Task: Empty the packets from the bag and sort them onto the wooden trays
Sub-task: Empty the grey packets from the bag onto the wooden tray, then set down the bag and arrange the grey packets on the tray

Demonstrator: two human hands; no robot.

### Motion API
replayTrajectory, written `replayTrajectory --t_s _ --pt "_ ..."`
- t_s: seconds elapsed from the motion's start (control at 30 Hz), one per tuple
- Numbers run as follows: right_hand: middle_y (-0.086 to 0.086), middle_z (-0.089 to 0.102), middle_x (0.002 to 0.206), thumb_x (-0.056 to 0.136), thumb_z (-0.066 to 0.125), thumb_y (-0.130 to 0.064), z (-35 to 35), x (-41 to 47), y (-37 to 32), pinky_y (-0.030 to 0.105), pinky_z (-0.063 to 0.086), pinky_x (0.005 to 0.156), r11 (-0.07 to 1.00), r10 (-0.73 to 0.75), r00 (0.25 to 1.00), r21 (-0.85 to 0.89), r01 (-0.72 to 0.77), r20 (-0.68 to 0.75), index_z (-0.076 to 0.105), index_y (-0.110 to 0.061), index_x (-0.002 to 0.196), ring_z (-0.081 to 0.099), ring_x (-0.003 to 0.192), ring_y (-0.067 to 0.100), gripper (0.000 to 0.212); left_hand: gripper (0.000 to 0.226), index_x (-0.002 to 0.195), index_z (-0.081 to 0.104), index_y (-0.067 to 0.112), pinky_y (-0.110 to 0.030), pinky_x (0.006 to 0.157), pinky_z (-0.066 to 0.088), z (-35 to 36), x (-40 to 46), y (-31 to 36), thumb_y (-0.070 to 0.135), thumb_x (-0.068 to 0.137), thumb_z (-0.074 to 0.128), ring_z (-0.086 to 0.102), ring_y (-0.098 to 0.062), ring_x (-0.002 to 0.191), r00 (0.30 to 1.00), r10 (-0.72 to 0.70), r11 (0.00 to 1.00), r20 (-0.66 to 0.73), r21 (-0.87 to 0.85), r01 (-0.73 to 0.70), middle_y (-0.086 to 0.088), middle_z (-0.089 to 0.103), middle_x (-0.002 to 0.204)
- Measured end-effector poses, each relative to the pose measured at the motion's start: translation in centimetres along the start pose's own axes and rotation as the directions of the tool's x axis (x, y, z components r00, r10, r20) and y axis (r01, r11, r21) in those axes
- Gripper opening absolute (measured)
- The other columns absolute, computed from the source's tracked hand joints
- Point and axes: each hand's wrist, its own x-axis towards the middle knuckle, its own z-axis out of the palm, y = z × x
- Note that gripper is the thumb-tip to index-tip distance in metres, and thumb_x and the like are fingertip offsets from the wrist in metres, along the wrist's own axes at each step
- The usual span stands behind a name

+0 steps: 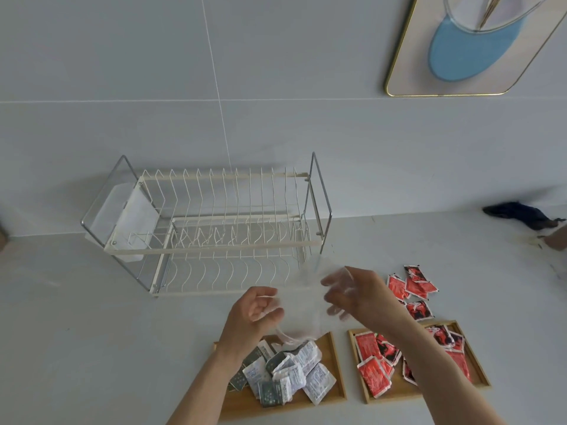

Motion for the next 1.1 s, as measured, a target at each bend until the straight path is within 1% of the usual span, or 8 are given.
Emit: replayTrajectory --t_s 0.1,0.23,0.33,0.43,0.57,0.87,0.97,1.1 --pt "0.016 0.078 0.088 0.09 0.071 0.0 1.2 0.0 -0.6 0.043 0.065 0.069 0.962 0.088 0.996 0.26 -0.087 0.01 0.071 -0.007 0.106 0.078 0.076 0.031 0.017 0.043 0.113 0.066 0.029 -0.027 0.08 0.049 -1.2 -0.6 0.1 0.007 0.078 0.081 0.069 -0.012 0.104 0.996 -0.052 0.989 -0.074 -0.141 0.041 0.001 0.077 0.105" --pt "0.014 0.079 0.089 0.089 0.07 0.0 3.9 0.4 -0.6 0.038 0.062 0.066 0.845 0.191 0.978 0.492 -0.208 0.085 0.068 -0.005 0.112 0.076 0.08 0.033 0.024 0.054 0.116 0.066 0.033 -0.04 0.09 0.052 -3.5 -1.2 -0.3 0.02 0.067 0.083 0.07 -0.021 0.107 0.986 -0.125 0.94 -0.112 -0.331 0.082 -0.001 0.075 0.109" --pt "0.016 0.078 0.097 0.087 0.073 -0.003 6.5 1.2 -0.6 0.036 0.061 0.065 0.777 0.242 0.961 0.568 -0.274 0.132 0.067 -0.008 0.115 0.076 0.082 0.03 0.029 0.052 0.12 0.064 0.027 -0.041 0.09 0.055 -5.3 -1.5 -0.9 0.01 0.075 0.082 0.073 -0.026 0.103 0.976 -0.166 0.894 -0.144 -0.439 0.088 -0.007 0.072 0.115" --pt "0.024 0.074 0.109 0.085 0.077 -0.006 9.1 1.9 -0.9 0.039 0.063 0.069 0.765 0.285 0.95 0.567 -0.305 0.126 0.067 -0.006 0.115 0.076 0.082 0.031 0.032 0.045 0.119 0.065 0.02 -0.039 0.083 0.057 -7.5 -2.1 -1.7 -0.003 0.082 0.073 0.073 -0.031 0.097 0.95 -0.199 0.876 -0.24 -0.479 0.062 -0.012 0.072 0.113" --pt "0.026 0.071 0.109 0.086 0.078 -0.009 12.3 2.5 -1.8 0.041 0.063 0.07 0.786 0.302 0.946 0.532 -0.316 0.116 0.067 -0.006 0.111 0.073 0.078 0.029 0.027 0.042 0.117 0.064 0.017 -0.04 0.073 0.06 -10.9 -3.1 -2.6 -0.009 0.083 0.07 0.072 -0.028 0.085 0.912 -0.23 0.873 -0.341 -0.487 0.039 -0.015 0.072 0.109" --pt "0.014 0.073 0.1 0.089 0.076 -0.017 20.2 3.6 -2.2 0.034 0.065 0.066 0.884 0.318 0.945 0.337 -0.323 0.071 0.067 -0.011 0.118 0.074 0.086 0.029 0.031 0.036 0.12 0.06 0.011 -0.038 0.069 0.058 -18.3 -5.7 -6.8 -0.005 0.089 0.067 0.067 -0.027 0.077 0.77 -0.324 0.863 -0.55 -0.505 0.002 -0.015 0.068 0.102" --pt "0.008 0.074 0.099 0.091 0.074 -0.021 22.0 3.7 -1.4 0.042 0.066 0.076 0.913 0.331 0.943 0.235 -0.332 0.044 0.068 -0.015 0.117 0.075 0.084 0.023 0.028 0.034 0.117 0.057 0.011 -0.038 0.072 0.055 -20.0 -6.2 -8.8 -0.008 0.091 0.063 0.064 -0.027 0.073 0.704 -0.385 0.858 -0.597 -0.512 0.035 -0.013 0.065 0.095" --pt "0.007 0.074 0.099 0.095 0.069 -0.02 23.5 3.4 -1.0 0.04 0.066 0.077 0.92 0.338 0.94 0.193 -0.341 0.049 0.067 -0.014 0.118 0.075 0.083 0.023 0.025 0.039 0.117 0.057 0.013 -0.035 0.068 0.052 -21.1 -6.5 -11.8 -0.006 0.085 0.066 0.063 -0.029 0.071 0.589 -0.477 0.859 -0.652 -0.487 0.156 -0.008 0.066 0.082"
